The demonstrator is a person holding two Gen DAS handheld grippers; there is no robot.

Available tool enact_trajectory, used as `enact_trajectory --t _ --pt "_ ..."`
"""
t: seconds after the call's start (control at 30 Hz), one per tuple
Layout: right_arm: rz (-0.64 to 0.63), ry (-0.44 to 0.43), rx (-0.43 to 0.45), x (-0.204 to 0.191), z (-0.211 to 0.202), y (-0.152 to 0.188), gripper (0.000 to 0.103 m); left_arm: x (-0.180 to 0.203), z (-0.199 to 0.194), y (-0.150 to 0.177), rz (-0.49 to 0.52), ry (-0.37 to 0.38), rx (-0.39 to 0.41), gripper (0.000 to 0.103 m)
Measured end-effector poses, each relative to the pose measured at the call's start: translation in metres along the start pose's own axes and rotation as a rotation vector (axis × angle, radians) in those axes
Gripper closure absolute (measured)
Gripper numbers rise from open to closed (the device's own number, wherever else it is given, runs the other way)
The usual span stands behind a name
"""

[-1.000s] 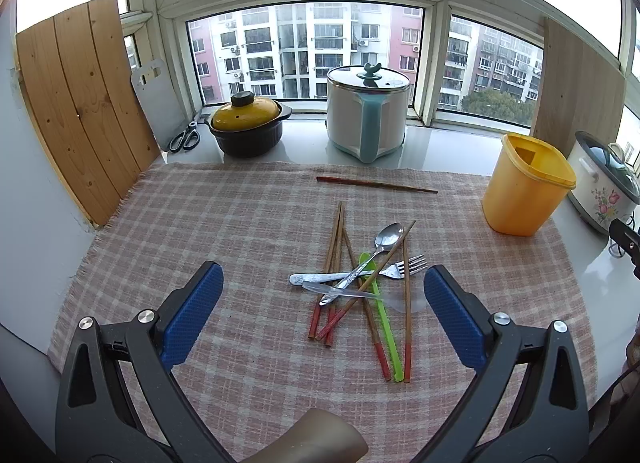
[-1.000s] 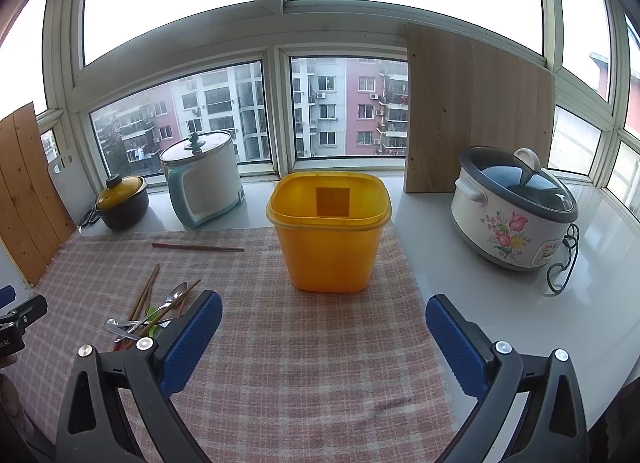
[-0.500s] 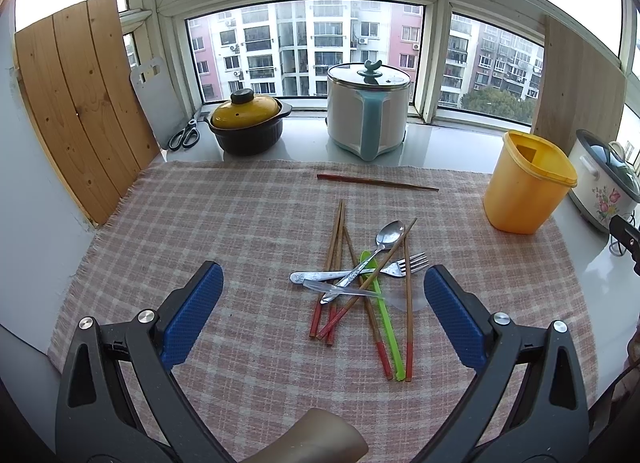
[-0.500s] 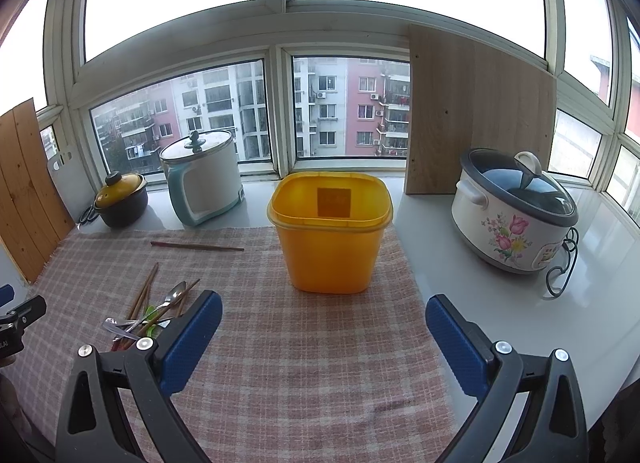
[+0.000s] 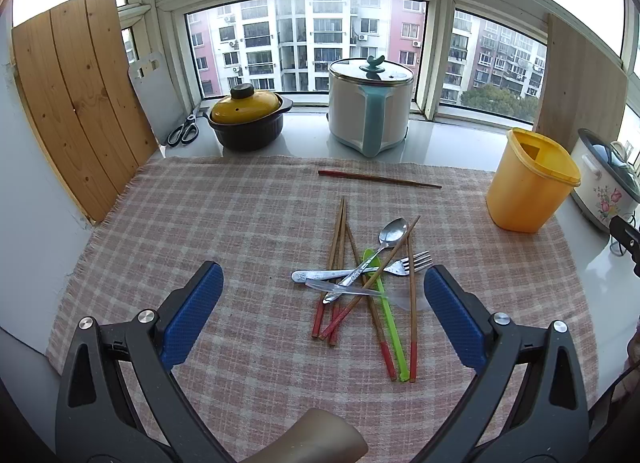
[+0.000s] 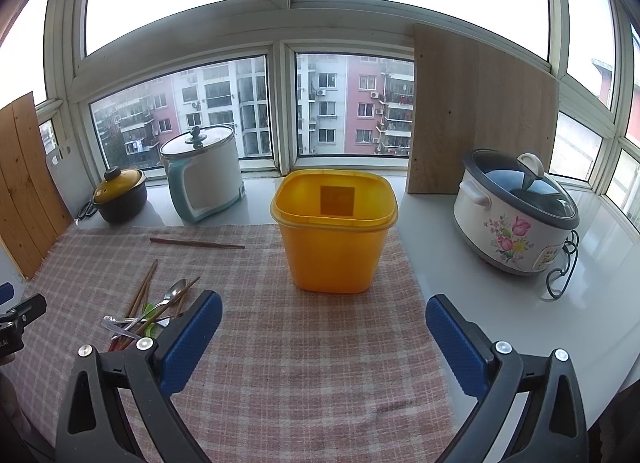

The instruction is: Organize utensils

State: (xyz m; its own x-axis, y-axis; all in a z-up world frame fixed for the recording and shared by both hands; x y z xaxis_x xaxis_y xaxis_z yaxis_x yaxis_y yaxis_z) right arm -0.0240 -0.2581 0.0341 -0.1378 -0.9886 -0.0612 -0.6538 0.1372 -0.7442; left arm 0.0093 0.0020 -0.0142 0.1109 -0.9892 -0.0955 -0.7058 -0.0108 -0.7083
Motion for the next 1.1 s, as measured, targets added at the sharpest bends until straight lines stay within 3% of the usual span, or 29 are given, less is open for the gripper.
enact_trajectory --t 0.6,0.77,0.93,1.1 --pt "-0.017 0.0 0.009 -0.01 0.012 0.005 0.0 -0.014 0.027 -0.009 0.059 -0.001 -0.036 0.001" --pt "-0.033 -0.031 0.026 -0.02 0.019 0.013 0.0 -0.023 0.045 -0.008 0.081 0.026 -0.058 0.001" --pt "-0.014 -0.079 -0.013 -0.028 0.032 0.016 0.0 -0.029 0.06 -0.007 0.127 0.048 -0.056 0.001" --pt "-0.019 -0.093 -0.044 -0.038 0.044 0.016 0.0 -0.034 0.075 -0.012 0.158 0.091 -0.074 0.015"
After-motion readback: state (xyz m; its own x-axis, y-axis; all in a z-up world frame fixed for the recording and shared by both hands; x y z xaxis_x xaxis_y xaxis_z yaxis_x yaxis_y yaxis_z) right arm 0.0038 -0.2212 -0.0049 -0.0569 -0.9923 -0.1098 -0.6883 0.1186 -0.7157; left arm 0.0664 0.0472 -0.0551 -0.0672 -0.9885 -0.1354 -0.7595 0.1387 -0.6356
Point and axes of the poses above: each gripper's, at about its wrist camera, not at the fingertips, and z roughly the way its jaws point, x to its right, y to its underside, the point moved 1 cm from there along z, roughly the way its jaws point, and after that the axes turned 7 degrees about -y, right-handed, at the moved point
